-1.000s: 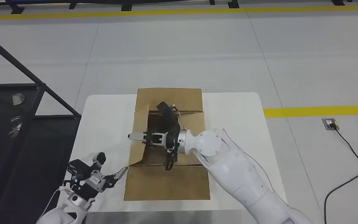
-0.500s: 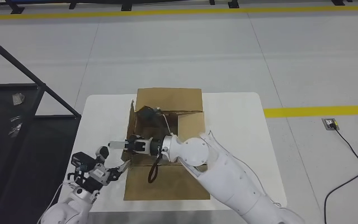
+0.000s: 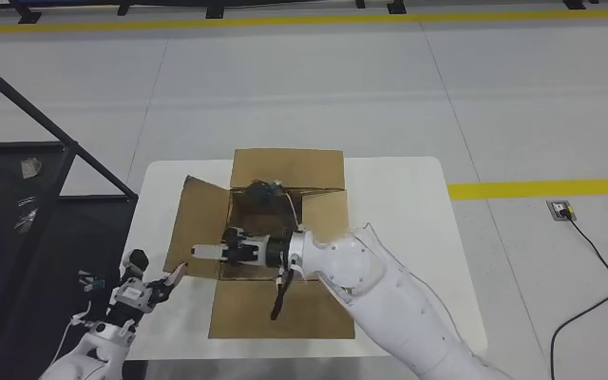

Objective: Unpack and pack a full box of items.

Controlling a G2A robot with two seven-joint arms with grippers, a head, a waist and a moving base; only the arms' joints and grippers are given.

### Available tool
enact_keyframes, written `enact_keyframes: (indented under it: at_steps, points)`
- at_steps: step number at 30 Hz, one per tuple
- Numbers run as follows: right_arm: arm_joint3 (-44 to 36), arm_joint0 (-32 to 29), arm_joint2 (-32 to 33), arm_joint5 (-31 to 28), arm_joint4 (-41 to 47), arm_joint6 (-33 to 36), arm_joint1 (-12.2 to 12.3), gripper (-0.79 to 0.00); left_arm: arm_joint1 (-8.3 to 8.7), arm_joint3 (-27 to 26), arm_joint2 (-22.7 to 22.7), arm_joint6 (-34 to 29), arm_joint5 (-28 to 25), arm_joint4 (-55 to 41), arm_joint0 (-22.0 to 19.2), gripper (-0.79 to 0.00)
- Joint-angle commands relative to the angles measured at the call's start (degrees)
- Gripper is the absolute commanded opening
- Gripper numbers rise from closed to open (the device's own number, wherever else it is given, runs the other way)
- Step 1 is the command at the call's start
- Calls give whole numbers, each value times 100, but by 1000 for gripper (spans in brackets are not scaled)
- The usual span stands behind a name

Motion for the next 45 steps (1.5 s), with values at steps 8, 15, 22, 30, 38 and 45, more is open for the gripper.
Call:
enact_keyframes:
  at_steps: [8, 15, 22, 30, 38, 45]
  points:
    - [-2680, -1741, 1128, 29, -2037, 232, 523, 0, 28, 694, 18, -286, -111, 341, -247, 0]
    - [-3003, -1994, 1304, 306, -2513, 134, 577, 0, 33, 1132, 180, -346, -270, 418, -573, 0]
    - [-2888, -2122, 1332, 127, -2327, 30, 589, 0, 41, 1182, 252, -330, -327, 578, -650, 0]
    - [-3196, -2449, 1637, -585, -2330, 93, 712, 0, 59, 516, -126, -16, -199, 545, -287, 0]
    - [-3921, -3154, 2146, -964, -2542, 92, 876, 0, 22, -1068, -466, 384, 329, 891, 580, 0]
    - [-4397, -3864, 2653, -1169, -2523, 17, 1008, 0, 39, -1916, -254, -296, -316, 563, 603, 0]
